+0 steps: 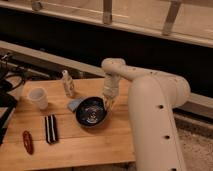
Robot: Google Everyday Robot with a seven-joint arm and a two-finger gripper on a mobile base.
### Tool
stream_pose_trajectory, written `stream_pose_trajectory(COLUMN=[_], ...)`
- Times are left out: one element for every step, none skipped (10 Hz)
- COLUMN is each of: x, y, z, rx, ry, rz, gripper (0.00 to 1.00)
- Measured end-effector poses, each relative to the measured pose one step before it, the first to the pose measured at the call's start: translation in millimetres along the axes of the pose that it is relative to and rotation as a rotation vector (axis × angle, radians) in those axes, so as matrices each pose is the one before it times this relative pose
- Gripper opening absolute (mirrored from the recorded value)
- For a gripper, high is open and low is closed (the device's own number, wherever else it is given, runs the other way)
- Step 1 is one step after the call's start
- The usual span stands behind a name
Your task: Drag the ceramic bowl in a circle
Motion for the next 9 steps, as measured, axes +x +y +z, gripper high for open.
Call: stream_pose_trajectory(x=[-0.25, 0.82, 0.15, -0.40, -2.75, -2.28, -2.34, -2.03, -0.05], y=[-5.83, -12.23, -9.04, -3.05, -8.11, -9.14, -12.90, -10.54, -5.02], z=[-0.94, -3.08, -4.03, -1.81, -4.98, -4.28, -3.40, -3.45, -1.20], rx=[-0.00175, -0.00308, 0.00030, 0.00218, -0.00607, -0.01363, -0.02453, -0.03438, -0.01296], ry=[-0.00041, -0.00392, -0.00696, -0.00348, -0.01225, -0.01210, -0.01370, -0.01606, -0.00348], rz=[0.01807, 0.03480, 0.03165, 0.02254, 0.04964, 0.03439, 0.04997, 0.06229, 0.02384], gripper=[0.00, 0.00, 0.00, 0.00, 0.00, 0.00, 0.00, 0.00, 0.00])
